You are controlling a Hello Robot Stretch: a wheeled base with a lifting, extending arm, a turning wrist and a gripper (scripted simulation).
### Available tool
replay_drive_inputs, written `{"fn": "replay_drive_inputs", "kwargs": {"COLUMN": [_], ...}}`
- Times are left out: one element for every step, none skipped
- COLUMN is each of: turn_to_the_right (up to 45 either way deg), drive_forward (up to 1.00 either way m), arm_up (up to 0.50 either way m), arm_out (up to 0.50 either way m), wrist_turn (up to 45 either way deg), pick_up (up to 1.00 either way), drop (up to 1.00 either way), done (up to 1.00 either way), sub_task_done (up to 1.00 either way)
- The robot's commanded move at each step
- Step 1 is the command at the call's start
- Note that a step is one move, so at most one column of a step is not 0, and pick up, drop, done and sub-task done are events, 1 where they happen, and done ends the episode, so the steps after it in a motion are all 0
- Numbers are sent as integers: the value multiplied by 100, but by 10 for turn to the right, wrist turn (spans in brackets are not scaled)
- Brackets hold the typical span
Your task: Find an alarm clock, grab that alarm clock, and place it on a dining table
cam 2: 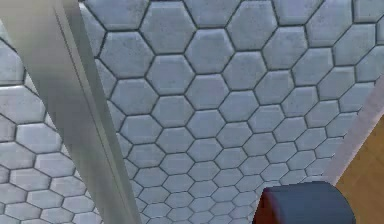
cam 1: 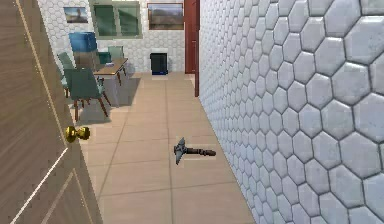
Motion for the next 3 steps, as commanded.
{"fn": "replay_drive_inputs", "kwargs": {"turn_to_the_right": [-60, 0, -30], "drive_forward": [0, 75, 0], "arm_up": [0, 0, 0], "arm_out": [0, 0, 0], "wrist_turn": [0, 0, 0], "pick_up": [0, 0, 0], "drop": [0, 0, 0], "done": [0, 0, 0], "sub_task_done": [0, 0, 0]}}
